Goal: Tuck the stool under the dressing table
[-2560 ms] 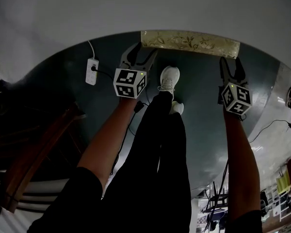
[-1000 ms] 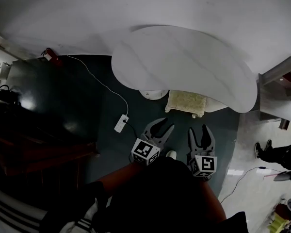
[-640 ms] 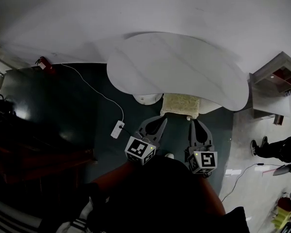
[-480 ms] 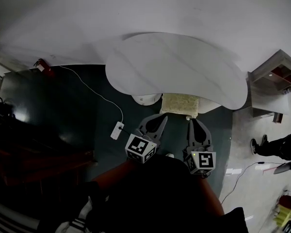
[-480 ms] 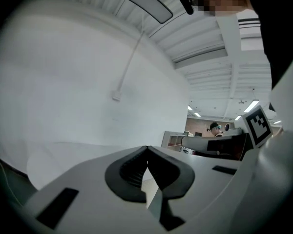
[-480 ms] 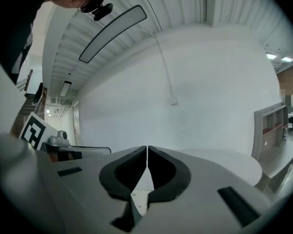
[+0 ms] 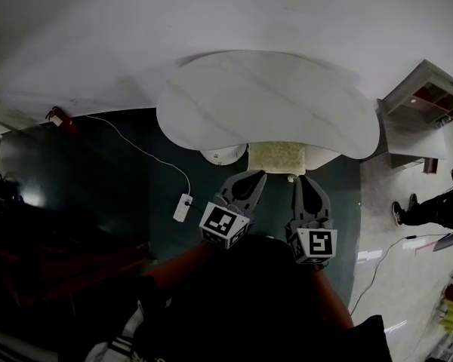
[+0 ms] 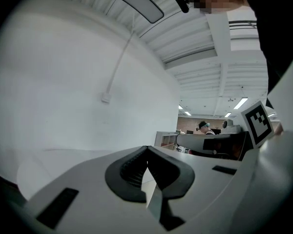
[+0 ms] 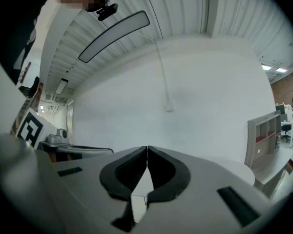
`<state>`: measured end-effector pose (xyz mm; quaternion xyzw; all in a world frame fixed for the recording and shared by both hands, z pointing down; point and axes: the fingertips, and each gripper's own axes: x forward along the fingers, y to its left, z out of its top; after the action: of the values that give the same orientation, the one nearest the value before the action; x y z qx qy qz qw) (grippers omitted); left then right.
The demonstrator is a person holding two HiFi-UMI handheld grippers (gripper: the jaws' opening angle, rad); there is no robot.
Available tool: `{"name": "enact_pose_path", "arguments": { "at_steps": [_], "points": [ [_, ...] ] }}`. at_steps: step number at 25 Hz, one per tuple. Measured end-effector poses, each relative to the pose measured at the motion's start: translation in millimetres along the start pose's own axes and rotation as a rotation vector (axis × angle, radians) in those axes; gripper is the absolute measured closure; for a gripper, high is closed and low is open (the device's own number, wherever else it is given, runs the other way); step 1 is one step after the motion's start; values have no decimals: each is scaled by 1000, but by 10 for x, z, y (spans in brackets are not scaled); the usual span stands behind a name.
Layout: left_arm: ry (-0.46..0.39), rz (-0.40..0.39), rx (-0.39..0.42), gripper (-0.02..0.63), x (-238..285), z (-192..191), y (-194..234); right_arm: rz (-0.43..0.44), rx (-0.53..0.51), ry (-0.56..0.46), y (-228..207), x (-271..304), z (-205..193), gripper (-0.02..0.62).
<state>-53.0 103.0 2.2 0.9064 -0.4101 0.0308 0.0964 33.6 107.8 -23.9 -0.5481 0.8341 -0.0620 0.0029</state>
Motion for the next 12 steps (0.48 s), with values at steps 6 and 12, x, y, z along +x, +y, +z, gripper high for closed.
{"name": "enact_pose_path", "arguments": {
  "at_steps": [6, 12],
  "points": [
    [2, -38, -4, 591, 79, -2, -132, -24, -23, 3, -54, -79, 34, 558],
    [-16, -51, 11, 591, 62, 7, -223, -45, 0, 7, -49, -154, 14, 558]
  ]
}}
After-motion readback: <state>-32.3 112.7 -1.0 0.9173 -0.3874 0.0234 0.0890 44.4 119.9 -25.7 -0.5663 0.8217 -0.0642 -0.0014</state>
